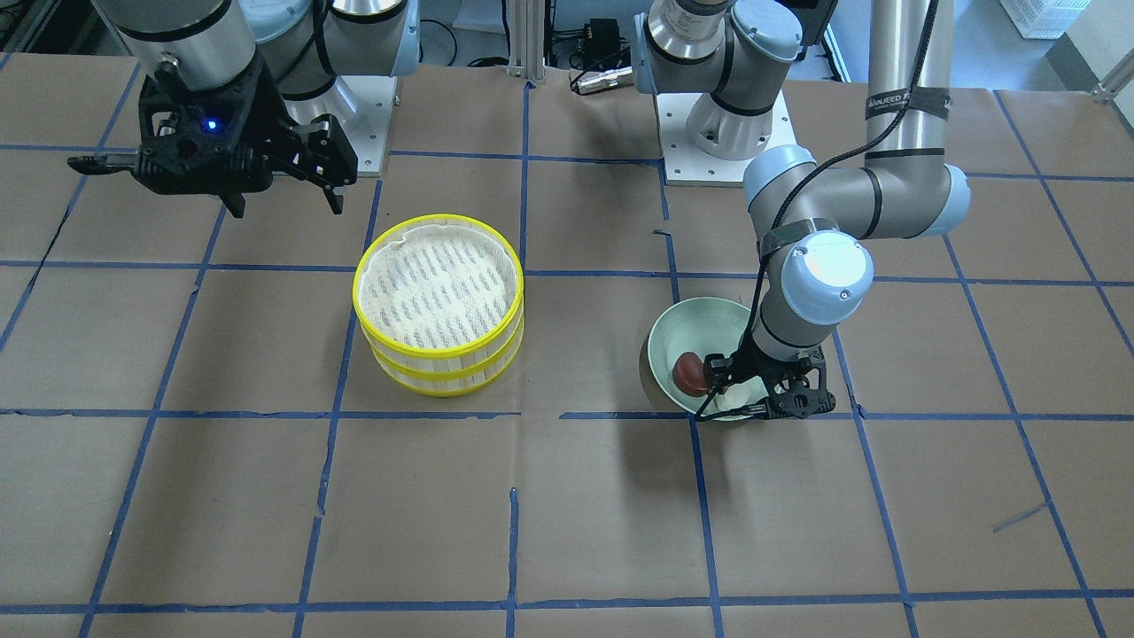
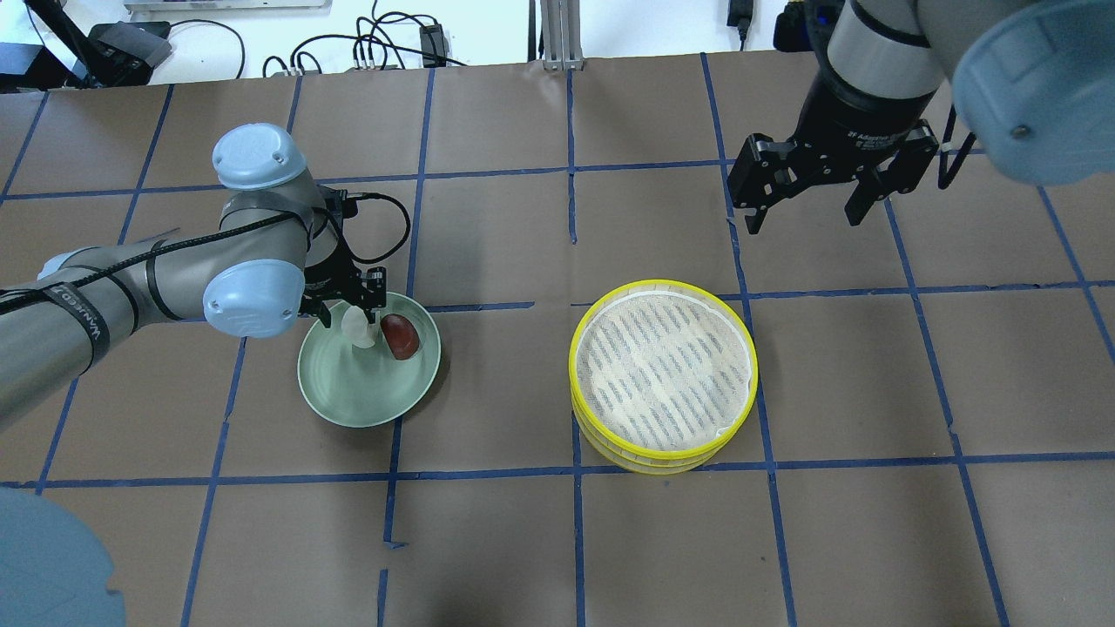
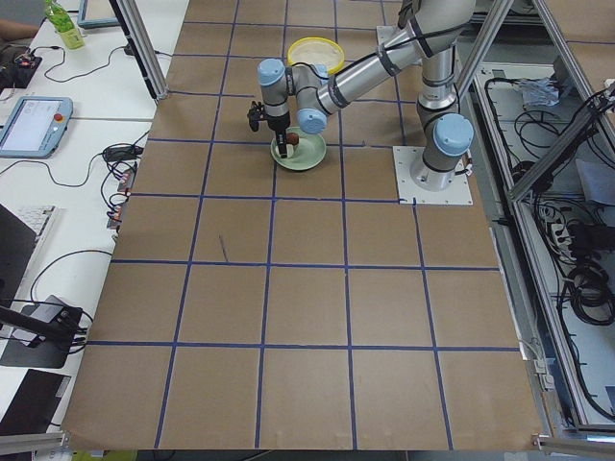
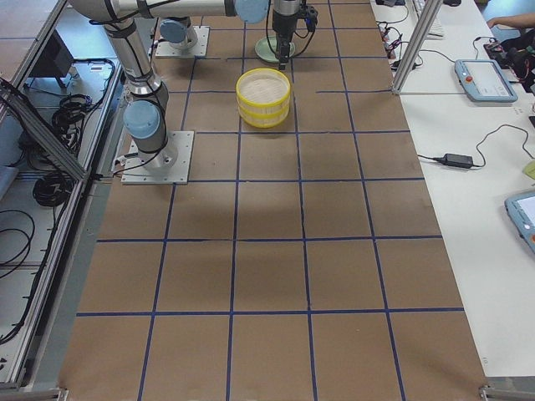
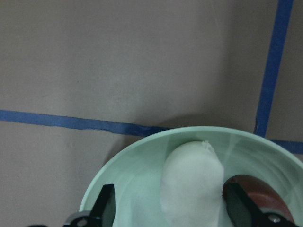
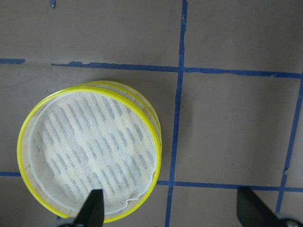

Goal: Place buns in different layers of steamer
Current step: 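Close the left gripper on the white bun while the right reaches toward the steamer, then grip the top tier's yellow rim with the right gripper while the left lifts the bun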

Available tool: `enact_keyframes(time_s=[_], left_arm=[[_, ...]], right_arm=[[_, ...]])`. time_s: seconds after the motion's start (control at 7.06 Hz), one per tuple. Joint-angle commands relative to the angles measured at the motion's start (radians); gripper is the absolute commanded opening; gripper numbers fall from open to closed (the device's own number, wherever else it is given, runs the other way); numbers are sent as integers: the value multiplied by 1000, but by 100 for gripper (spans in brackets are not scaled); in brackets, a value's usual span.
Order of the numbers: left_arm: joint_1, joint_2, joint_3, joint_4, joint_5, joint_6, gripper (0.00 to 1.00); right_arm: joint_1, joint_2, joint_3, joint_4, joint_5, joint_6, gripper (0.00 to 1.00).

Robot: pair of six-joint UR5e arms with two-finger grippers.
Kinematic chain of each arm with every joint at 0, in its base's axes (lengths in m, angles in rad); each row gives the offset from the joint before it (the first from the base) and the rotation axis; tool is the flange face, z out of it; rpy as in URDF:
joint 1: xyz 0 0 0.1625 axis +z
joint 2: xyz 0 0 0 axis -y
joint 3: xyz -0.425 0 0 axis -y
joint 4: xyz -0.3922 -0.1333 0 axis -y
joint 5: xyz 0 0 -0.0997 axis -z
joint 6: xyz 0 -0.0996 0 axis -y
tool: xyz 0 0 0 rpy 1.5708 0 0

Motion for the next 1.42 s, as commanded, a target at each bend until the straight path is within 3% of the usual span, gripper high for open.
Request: enact_keyframes(time_s=[0.0,0.14,0.28,0.42,0.57,0.71,0.99,1.28], left_arm=[[0,1,0,3,-28,-4,1],[0,12,2,10,-27,-7,0],[-12,42,16,12,-21,-31,0],[-17,114,19,-16,-18,-50,0],[-17,191,34,-122,-19,-50,0],[-17,243,103,-266,-19,-50,0],[-23,280,289,-528,-18,-52,0],[-34,294,327,-576,-27,-97,0]], right_arm=[[6,35,208,-251,-3,7,100],[6,52,312,-384,-4,7,100],[4,52,366,-434,-4,5,97],[4,52,381,-433,-7,5,94],[6,52,401,-431,-7,7,92],[4,52,405,-431,-7,7,81],[4,50,407,-431,-7,9,35],[4,50,407,-431,-7,7,18]])
